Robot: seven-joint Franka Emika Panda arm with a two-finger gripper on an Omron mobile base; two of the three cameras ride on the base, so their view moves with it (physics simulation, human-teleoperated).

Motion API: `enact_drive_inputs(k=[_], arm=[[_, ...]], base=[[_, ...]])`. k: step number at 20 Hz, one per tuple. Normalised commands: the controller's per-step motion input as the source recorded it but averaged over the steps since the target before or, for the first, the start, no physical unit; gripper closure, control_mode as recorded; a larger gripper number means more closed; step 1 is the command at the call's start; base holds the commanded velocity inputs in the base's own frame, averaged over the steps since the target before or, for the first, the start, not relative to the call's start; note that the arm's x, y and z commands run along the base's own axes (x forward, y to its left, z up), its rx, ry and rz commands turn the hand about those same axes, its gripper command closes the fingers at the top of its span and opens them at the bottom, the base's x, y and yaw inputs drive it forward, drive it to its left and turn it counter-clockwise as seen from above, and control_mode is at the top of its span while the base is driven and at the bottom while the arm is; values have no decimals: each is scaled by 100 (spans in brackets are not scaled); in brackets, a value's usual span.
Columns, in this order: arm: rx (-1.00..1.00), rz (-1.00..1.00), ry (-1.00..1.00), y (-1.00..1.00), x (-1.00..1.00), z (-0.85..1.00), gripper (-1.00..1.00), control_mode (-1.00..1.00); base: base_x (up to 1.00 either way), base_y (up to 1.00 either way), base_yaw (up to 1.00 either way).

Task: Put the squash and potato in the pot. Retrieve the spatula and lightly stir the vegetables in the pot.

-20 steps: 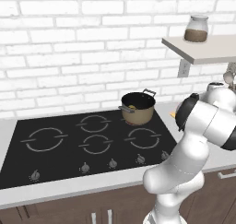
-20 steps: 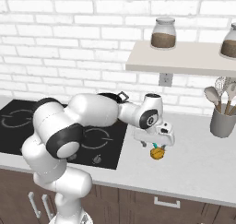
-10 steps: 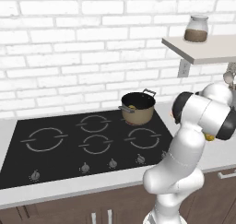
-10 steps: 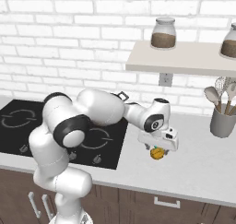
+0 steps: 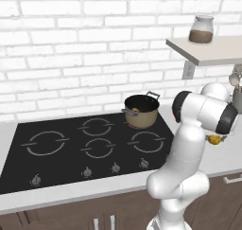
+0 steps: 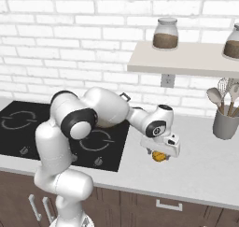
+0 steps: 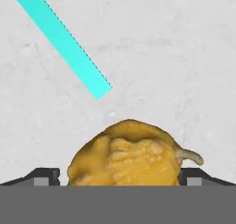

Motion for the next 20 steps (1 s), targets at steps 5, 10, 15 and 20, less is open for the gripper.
enact_drive_inputs(k=[5,10,15,20], arm=[[2,-1,0,0,6,-22,100,-100],[-1,0,0,0,0,-6,100,-100],[2,0,-18,34,-13,11,100,-100],[0,0,-27,95,-11,42,100,-100]], base=[[0,0,0],[0,0,0],[0,0,0],[0,0,0]])
